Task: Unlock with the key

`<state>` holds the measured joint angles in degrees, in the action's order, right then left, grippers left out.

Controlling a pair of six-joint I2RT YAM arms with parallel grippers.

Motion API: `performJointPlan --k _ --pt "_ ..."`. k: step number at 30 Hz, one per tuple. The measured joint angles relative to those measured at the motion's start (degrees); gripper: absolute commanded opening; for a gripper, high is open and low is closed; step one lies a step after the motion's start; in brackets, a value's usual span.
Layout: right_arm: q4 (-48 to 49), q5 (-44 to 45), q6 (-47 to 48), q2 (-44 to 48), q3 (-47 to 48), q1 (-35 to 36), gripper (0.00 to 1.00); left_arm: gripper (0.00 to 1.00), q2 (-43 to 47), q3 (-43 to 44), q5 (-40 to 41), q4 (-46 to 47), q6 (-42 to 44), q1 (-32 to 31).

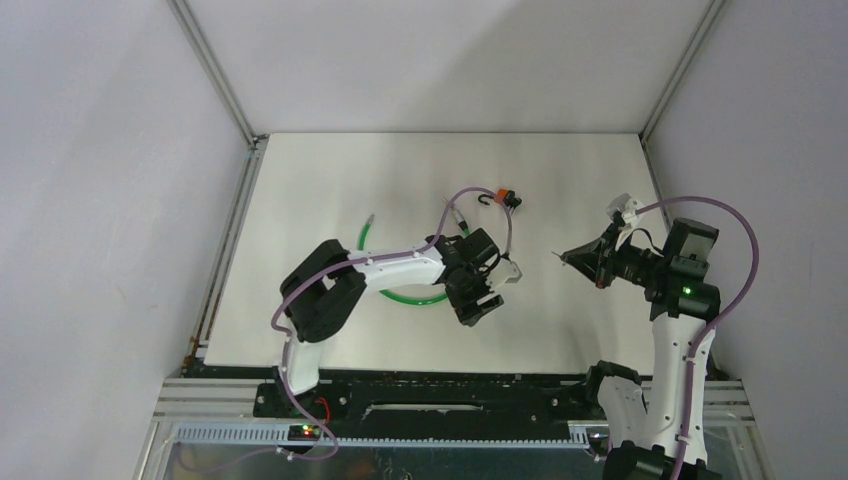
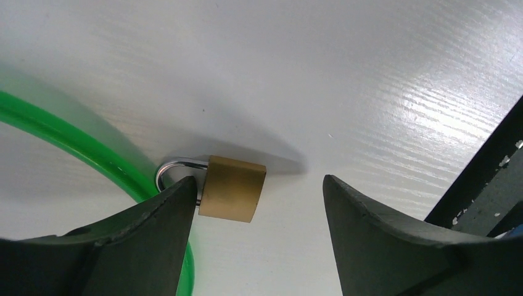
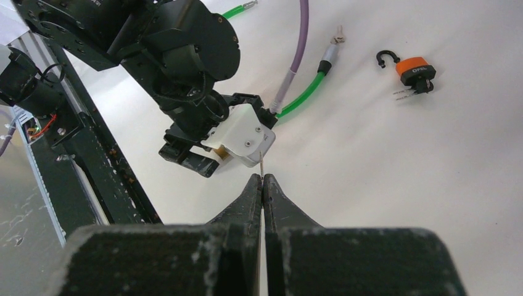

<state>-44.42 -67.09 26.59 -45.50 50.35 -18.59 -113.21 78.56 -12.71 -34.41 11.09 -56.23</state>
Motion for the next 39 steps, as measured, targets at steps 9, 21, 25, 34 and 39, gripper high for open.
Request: performJointPlan --k 9,21,25,34,39 --pt "-0.1 -0.2 0.0 -0.2 0.0 0.0 0.00 0.81 4.1 -5.5 -0.6 0.4 0.0 0.1" --pt "-0.2 -0.2 0.0 -0.7 0.0 0.0 0.00 0.84 7.5 -9.4 -0.3 -0.9 0.0 0.7" --pt "-0.5 -0.2 0.0 -0.9 0.0 0.0 0.00 0.85 8.3 -9.5 -0.5 -1.6 -0.1 1.9" --pt "-0.5 -0.2 0.0 -1.4 0.0 0.0 0.00 0.86 8.6 -9.5 -2.8 -3.0 -0.3 6.6" --pt "-0.5 -0.2 0.0 -1.6 0.0 0.0 0.00 0.86 8.8 -10.0 -4.3 -3.3 -0.4 7.8"
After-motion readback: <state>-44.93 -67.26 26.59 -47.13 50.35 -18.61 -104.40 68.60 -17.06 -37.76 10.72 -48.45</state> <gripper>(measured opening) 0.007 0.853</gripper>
